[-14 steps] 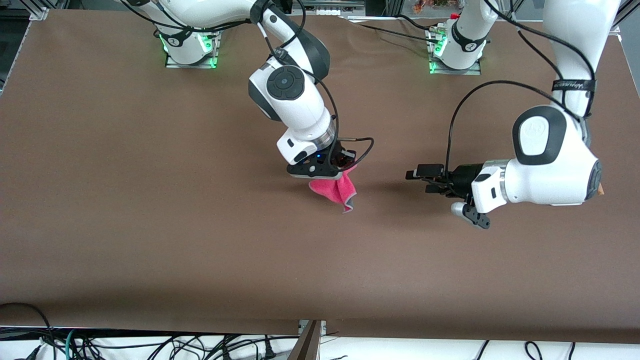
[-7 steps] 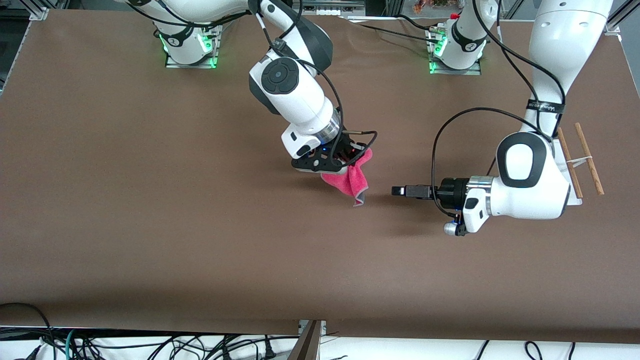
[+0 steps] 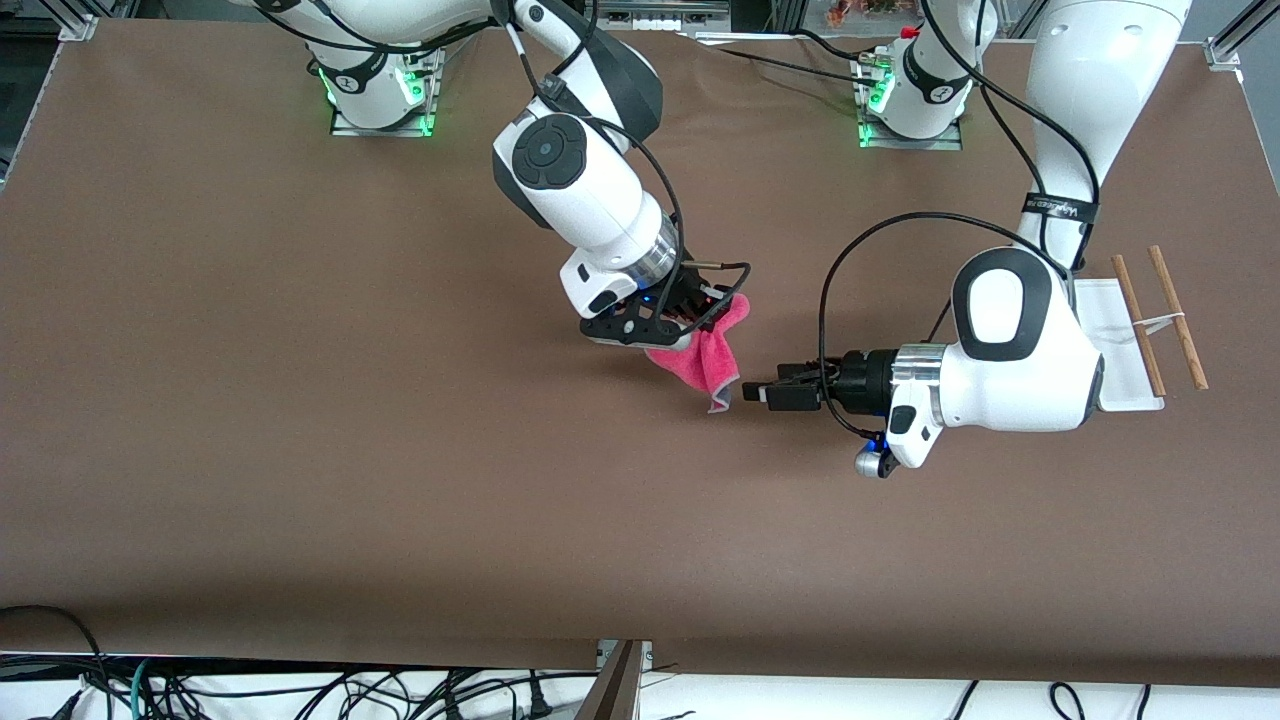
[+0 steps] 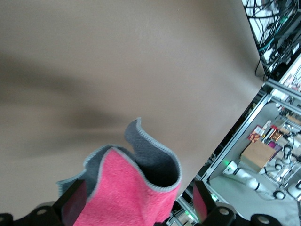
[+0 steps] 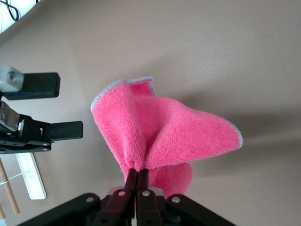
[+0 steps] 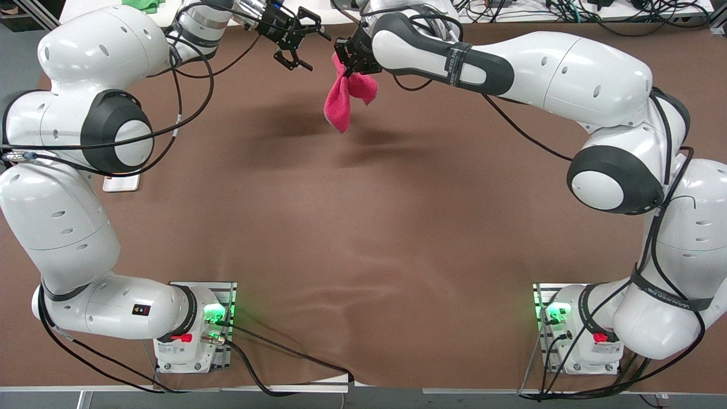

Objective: Pass towel and hang on rack
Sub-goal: 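Reach the left gripper to the towel's hanging edge and grasp it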

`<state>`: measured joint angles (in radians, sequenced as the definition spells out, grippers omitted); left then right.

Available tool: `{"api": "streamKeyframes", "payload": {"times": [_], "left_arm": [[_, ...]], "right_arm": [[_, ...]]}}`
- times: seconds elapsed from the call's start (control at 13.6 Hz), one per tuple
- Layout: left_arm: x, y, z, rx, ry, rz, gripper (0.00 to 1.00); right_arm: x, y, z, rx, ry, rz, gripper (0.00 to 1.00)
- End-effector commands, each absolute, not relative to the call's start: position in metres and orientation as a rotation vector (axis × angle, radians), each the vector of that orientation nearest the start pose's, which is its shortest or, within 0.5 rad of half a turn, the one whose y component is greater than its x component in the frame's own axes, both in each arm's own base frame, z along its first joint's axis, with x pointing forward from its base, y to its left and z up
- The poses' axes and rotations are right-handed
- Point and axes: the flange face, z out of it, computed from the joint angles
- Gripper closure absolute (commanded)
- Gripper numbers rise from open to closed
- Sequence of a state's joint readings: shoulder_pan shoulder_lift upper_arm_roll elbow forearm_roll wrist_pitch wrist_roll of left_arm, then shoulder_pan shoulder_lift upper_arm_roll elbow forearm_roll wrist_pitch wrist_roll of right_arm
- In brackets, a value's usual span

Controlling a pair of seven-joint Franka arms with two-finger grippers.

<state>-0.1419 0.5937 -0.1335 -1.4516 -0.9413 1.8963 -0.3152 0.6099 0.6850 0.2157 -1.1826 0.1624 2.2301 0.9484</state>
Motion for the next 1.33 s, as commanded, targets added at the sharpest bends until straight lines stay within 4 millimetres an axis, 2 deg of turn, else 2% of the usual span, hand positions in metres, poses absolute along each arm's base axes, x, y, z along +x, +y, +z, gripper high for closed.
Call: {"api": "streamKeyframes", "payload": {"times": [0.0, 0.22, 0.3, 0.37, 0.52, 0.74, 0.81, 1.25], "left_arm": [[0.673, -0.26, 0.366, 2.166, 0.583, -0.486, 0.0], [0.672, -0.275, 0.361, 2.16, 0.638, -0.496, 0.01], [0.669, -0.287, 0.362, 2.165, 0.644, -0.496, 0.03], [0.668, -0.296, 0.364, 2.171, 0.652, -0.48, 0.12], [0.667, -0.299, 0.361, 2.179, 0.64, -0.478, 0.43], [0.672, -0.29, 0.356, 2.183, 0.639, -0.473, 0.93], [0.672, -0.289, 0.355, 2.188, 0.626, -0.466, 1.0], [0.673, -0.288, 0.356, 2.188, 0.625, -0.464, 1.0]], "right_arm": [[0.56, 0.534, 0.443, -2.629, 0.389, -0.021, 1.0], [0.56, 0.534, 0.443, -2.629, 0.389, -0.021, 1.0], [0.56, 0.534, 0.442, -2.63, 0.391, -0.019, 1.0], [0.56, 0.534, 0.442, -2.631, 0.389, -0.019, 1.0], [0.56, 0.534, 0.443, -2.629, 0.389, -0.021, 1.0], [0.56, 0.534, 0.442, -2.631, 0.387, -0.02, 1.0], [0.56, 0.534, 0.443, -2.63, 0.387, -0.021, 1.0], [0.56, 0.533, 0.442, -2.632, 0.386, -0.022, 1.0]]}}
